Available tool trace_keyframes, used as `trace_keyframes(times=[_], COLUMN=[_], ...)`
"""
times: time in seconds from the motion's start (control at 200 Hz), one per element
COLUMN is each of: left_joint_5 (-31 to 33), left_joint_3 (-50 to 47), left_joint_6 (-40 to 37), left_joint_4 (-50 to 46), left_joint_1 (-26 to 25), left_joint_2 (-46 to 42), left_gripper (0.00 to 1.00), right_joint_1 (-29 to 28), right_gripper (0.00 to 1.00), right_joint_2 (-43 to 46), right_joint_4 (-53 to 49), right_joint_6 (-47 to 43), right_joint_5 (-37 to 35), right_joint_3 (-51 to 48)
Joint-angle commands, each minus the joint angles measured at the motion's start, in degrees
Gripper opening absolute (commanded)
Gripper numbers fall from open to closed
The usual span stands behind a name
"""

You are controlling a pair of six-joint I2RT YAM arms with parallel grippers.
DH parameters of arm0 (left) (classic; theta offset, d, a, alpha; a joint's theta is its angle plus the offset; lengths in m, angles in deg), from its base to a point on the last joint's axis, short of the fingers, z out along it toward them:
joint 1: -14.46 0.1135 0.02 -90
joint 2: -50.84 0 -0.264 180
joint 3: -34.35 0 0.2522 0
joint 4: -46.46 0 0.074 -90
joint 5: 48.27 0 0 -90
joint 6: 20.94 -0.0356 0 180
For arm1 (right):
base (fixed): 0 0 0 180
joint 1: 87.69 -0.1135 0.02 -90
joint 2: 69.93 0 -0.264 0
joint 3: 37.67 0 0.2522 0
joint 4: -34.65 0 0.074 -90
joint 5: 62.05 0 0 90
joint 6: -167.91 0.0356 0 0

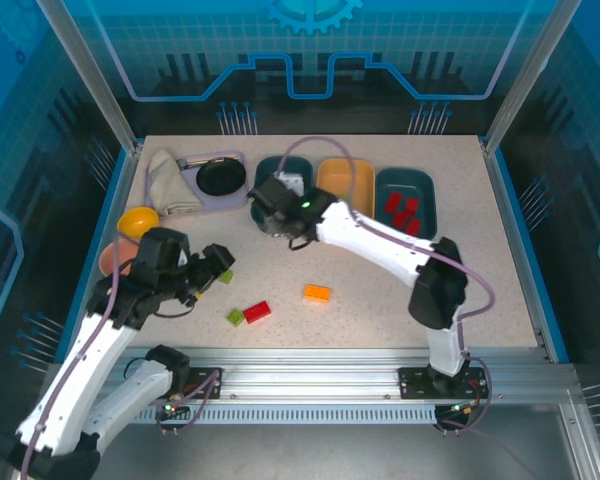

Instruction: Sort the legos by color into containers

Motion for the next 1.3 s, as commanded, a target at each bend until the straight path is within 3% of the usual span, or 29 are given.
trace_keyframes(times=[0.0, 0.165, 0.32, 0.675, 0.805, 0.945, 1.085, 1.205, 1.295], left_joint_5=[-1.40, 1.36, 3.14, 5.40, 6.17, 6.98, 8.79, 11.33, 14.02], left_joint_3=[4.72, 11.66, 15.33, 20.83, 20.34, 20.11, 19.83, 18.41, 16.00], left_joint_6=[-2.66, -3.17, -2.26, -1.97, -1.41, -1.18, -1.10, -0.60, 0.74], left_joint_4=[9.97, 13.25, 16.55, 17.15, 16.22, 14.23, 9.96, 5.36, 1.38], left_joint_1=[-3.49, -8.66, -9.74, -10.80, -10.92, -11.07, -11.10, -11.09, -11.15], left_joint_2=[6.93, 19.00, 26.23, 35.74, 35.76, 34.48, 31.99, 28.01, 23.12], left_gripper=[0.86, 0.86, 0.86, 0.86, 0.86, 0.86, 0.86, 0.86, 0.86], right_joint_1=[8.44, 18.93, 25.49, 31.77, 32.34, 32.35, 31.05, 28.61, 25.49], right_gripper=[0.26, 0.28, 0.28, 0.32, 0.41, 0.58, 0.71, 0.75, 0.76], right_joint_2=[0.85, -3.25, -13.67, -34.12, -37.15, -35.28, -26.82, -15.74, -5.61], right_joint_4=[3.08, 6.60, 3.51, -4.83, -5.96, -6.45, -3.87, 0.25, 6.92], right_joint_6=[-4.50, -10.78, -15.28, -18.87, -19.66, -20.42, -22.35, -25.13, -29.64], right_joint_5=[4.52, 13.85, 20.13, 24.86, 25.73, 26.48, 25.59, 24.97, 26.14], right_joint_3=[-6.10, -3.86, 6.70, 30.13, 33.64, 33.98, 28.66, 18.75, 5.87])
